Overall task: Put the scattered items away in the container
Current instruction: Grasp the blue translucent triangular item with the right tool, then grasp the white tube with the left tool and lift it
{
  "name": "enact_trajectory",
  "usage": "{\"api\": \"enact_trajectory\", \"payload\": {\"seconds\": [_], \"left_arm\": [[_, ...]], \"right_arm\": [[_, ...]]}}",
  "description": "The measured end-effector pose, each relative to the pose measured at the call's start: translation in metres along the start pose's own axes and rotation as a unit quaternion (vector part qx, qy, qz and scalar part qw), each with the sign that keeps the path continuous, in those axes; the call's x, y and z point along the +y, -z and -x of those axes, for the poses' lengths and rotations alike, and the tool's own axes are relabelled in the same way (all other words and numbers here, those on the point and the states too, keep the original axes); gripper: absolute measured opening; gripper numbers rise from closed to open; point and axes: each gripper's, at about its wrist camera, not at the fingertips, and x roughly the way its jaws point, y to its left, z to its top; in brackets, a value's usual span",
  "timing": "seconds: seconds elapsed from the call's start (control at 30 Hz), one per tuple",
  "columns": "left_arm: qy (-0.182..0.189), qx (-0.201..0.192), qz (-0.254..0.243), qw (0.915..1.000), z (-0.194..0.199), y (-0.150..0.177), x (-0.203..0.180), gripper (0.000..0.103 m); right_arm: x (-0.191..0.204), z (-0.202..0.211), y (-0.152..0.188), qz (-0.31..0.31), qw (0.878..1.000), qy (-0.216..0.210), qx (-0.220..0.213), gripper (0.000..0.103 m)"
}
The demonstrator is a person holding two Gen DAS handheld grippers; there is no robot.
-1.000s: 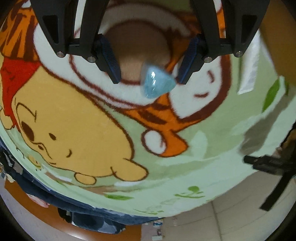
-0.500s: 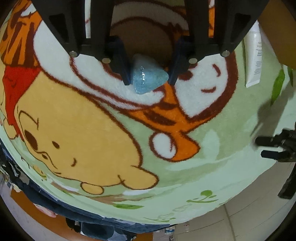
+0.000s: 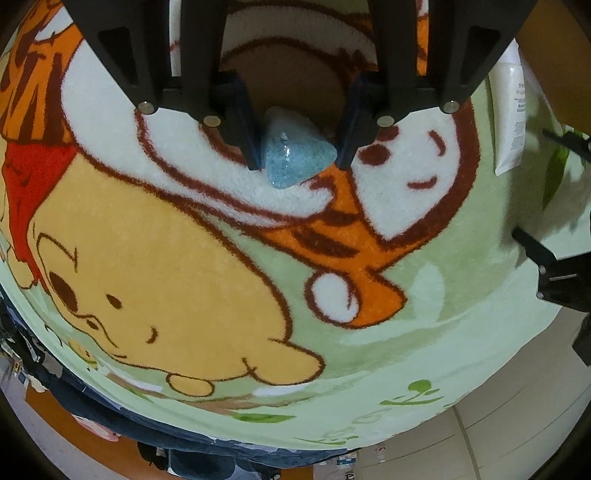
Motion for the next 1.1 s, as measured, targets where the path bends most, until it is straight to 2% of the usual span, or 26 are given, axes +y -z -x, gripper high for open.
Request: {"api": "enact_trajectory", "payload": {"seconds": [0.07, 0.17, 0.27, 0.33, 0.37, 0.4, 0.43, 0.47, 0.5, 0.57, 0.6, 0.63, 0.7, 0.77, 0.8, 0.87, 0.93, 1.1], "left_arm": [[0.013, -0.005, -0.005, 0.9999, -0.004, -0.007, -0.002, 0.093], [0.010, -0.015, -0.004, 0.9998, -0.011, -0.017, -0.006, 0.094], [-0.019, -0.046, 0.006, 0.9988, -0.014, -0.026, -0.010, 0.097], [-0.048, -0.082, 0.041, 0.9947, -0.008, -0.030, -0.004, 0.097], [-0.076, -0.102, 0.062, 0.9899, -0.003, -0.032, 0.002, 0.097], [-0.121, -0.123, 0.084, 0.9814, 0.005, -0.035, 0.010, 0.095], [-0.185, -0.137, 0.119, 0.9659, 0.013, -0.037, 0.025, 0.091], [-0.220, -0.144, 0.154, 0.9523, 0.020, -0.038, 0.042, 0.091], [-0.222, -0.155, 0.195, 0.9428, 0.030, -0.036, 0.062, 0.091], [-0.169, -0.174, 0.238, 0.9404, 0.042, -0.028, 0.078, 0.091], [-0.137, -0.184, 0.243, 0.9427, 0.047, -0.024, 0.076, 0.091], [-0.107, -0.186, 0.229, 0.9493, 0.044, -0.031, 0.068, 0.092], [-0.075, -0.169, 0.162, 0.9694, 0.036, -0.043, 0.036, 0.092], [-0.073, -0.125, 0.054, 0.9880, 0.023, -0.053, 0.004, 0.093], [-0.083, -0.103, 0.000, 0.9911, 0.016, -0.060, -0.009, 0.093], [-0.105, -0.078, -0.093, 0.9871, 0.003, -0.058, -0.034, 0.093], [-0.111, -0.067, -0.156, 0.9793, -0.009, -0.057, -0.051, 0.092], [-0.121, -0.083, -0.238, 0.9601, -0.024, -0.064, -0.072, 0.092]], "right_arm": [[-0.002, -0.001, 0.001, -0.002, 1.000, -0.001, -0.001, 0.042], [-0.006, -0.002, 0.000, -0.005, 1.000, -0.005, -0.001, 0.042], [-0.010, -0.002, 0.002, -0.006, 1.000, -0.009, -0.001, 0.042], [-0.011, -0.002, 0.002, -0.008, 1.000, -0.011, -0.001, 0.042], [-0.012, -0.003, 0.002, -0.008, 1.000, -0.012, -0.001, 0.042], [-0.014, -0.004, 0.001, -0.008, 1.000, -0.012, -0.001, 0.042], [-0.014, -0.004, 0.002, -0.008, 1.000, -0.012, -0.001, 0.042], [-0.015, -0.003, 0.003, -0.008, 1.000, -0.012, -0.001, 0.042], [-0.015, -0.003, 0.003, -0.009, 1.000, -0.013, -0.002, 0.042], [-0.018, -0.001, 0.005, -0.015, 1.000, -0.015, -0.006, 0.042], [-0.019, 0.001, 0.005, -0.018, 1.000, -0.016, -0.008, 0.042], [-0.020, 0.002, 0.005, -0.021, 1.000, -0.016, -0.011, 0.042], [-0.024, 0.004, 0.006, -0.021, 1.000, -0.013, -0.012, 0.042], [-0.028, 0.005, 0.008, -0.025, 1.000, -0.014, -0.010, 0.042], [-0.030, 0.005, 0.009, -0.028, 0.999, -0.015, -0.009, 0.042], [-0.034, 0.005, 0.011, -0.034, 0.999, -0.017, -0.007, 0.042], [-0.037, 0.004, 0.014, -0.039, 0.999, -0.019, -0.006, 0.042], [-0.041, 0.002, 0.015, -0.046, 0.999, -0.019, -0.005, 0.042]]}}
